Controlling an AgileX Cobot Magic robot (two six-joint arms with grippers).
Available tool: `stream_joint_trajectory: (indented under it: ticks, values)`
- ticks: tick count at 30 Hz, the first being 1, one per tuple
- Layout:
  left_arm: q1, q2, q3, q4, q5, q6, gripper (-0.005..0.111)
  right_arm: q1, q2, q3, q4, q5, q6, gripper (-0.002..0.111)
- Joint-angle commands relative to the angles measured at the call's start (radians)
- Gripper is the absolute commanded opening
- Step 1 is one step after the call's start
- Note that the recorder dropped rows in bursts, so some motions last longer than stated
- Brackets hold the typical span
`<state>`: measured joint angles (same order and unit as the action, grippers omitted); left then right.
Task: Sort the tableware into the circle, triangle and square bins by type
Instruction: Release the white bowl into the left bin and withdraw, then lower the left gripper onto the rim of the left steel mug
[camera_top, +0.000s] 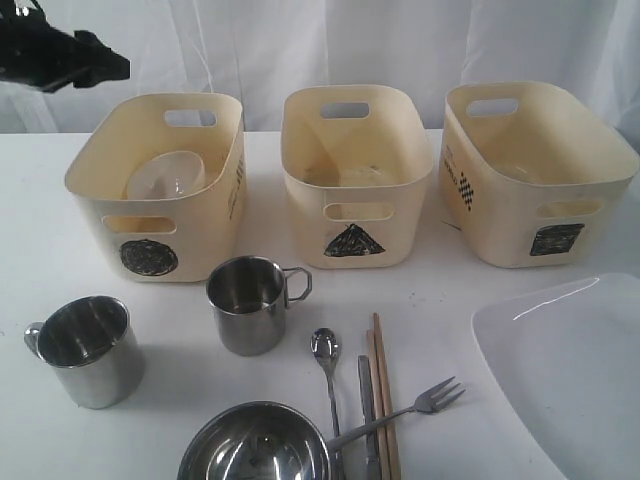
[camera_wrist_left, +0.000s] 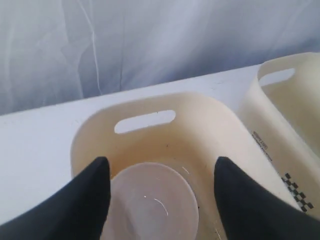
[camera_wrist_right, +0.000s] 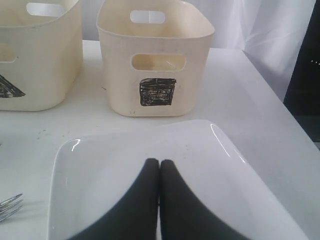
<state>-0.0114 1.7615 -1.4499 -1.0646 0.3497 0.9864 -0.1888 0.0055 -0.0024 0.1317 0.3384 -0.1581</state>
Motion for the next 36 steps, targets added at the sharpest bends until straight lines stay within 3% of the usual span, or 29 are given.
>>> stream_joint_trajectory:
  ticks: [1,5,12,15,19,22,26,32,34,36]
  values:
    - [0.0,-0.148,-0.007,0.125,0.084,-0.026,0.064,0.003,-0.005,0.002,0.001,-0.002,0.004,0.0]
    - [0.0,-0.28,-0.007,0.323,0.254,-0.198,0.046,0.003,-0.005,0.002,0.001,-0.002,0.004,0.0]
    - [0.0,-0.445,0.04,0.746,0.461,-0.567,0.0,0.003,-0.005,0.002,0.001,-0.002,0.004,0.0]
    - [0.0,-0.459,0.091,0.831,0.53,-0.637,0.0,0.003,-0.005,0.002,0.003,-0.002,0.004,0.0]
    - [0.0,-0.447,0.21,0.837,0.573,-0.666,0.0,0.003,-0.005,0.002,0.003,-0.002,0.004,0.0]
    - [0.0,-0.445,0.323,0.832,0.5,-0.681,0.0,0.003,-0.005,0.002,0.003,-0.002,0.004,0.0]
    - [0.0,-0.445,0.494,0.815,0.305,-0.776,0.0,0.003,-0.005,0.002,0.003,-0.002,0.004,0.0]
    - [0.0,-0.445,0.523,0.679,0.271,-0.668,0.001,0.003,-0.005,0.002,0.003,-0.002,0.004,0.0]
    - [0.0,-0.445,0.533,0.646,0.292,-0.597,0.015,0.003,-0.005,0.002,0.003,-0.002,0.004,0.0]
    - [0.0,-0.445,0.552,0.607,0.308,-0.524,0.043,0.003,-0.005,0.002,0.003,-0.002,0.004,0.0]
